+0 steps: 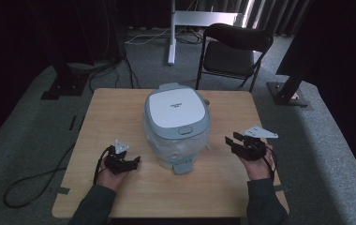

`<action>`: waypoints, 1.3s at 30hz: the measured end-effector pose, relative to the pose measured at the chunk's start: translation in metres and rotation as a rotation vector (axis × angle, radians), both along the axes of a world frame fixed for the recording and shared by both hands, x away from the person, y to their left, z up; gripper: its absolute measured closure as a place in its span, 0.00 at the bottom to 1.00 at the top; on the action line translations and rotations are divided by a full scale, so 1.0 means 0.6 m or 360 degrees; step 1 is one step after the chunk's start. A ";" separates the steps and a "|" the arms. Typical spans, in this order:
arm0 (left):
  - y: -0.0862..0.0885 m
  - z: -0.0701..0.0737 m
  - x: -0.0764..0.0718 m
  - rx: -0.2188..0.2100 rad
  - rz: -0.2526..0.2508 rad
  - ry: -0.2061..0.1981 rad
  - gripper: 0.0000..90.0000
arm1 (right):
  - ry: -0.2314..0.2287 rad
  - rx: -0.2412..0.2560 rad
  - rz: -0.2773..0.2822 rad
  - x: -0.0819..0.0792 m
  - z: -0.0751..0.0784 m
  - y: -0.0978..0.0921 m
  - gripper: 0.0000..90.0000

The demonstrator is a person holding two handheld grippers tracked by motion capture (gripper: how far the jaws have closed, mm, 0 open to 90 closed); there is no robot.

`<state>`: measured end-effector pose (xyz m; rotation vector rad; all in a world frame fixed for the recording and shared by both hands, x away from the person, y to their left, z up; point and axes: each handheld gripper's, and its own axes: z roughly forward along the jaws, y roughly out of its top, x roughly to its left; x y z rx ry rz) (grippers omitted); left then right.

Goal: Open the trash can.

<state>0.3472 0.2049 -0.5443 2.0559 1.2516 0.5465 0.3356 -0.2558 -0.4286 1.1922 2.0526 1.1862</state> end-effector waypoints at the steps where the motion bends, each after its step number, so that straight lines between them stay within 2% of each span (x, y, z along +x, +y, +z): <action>1: 0.000 0.000 0.000 0.0000 0.0000 0.0000 0.26 | -0.0001 0.0005 0.0007 0.000 0.004 0.001 0.64; 32: 0.000 0.000 0.001 0.0000 -0.0003 -0.0002 0.26 | -0.0105 0.0036 0.0207 0.001 0.109 0.045 0.83; 39: -0.001 0.000 0.001 0.0000 -0.0003 -0.0004 0.26 | -0.0123 0.0044 0.0275 -0.004 0.127 0.056 0.93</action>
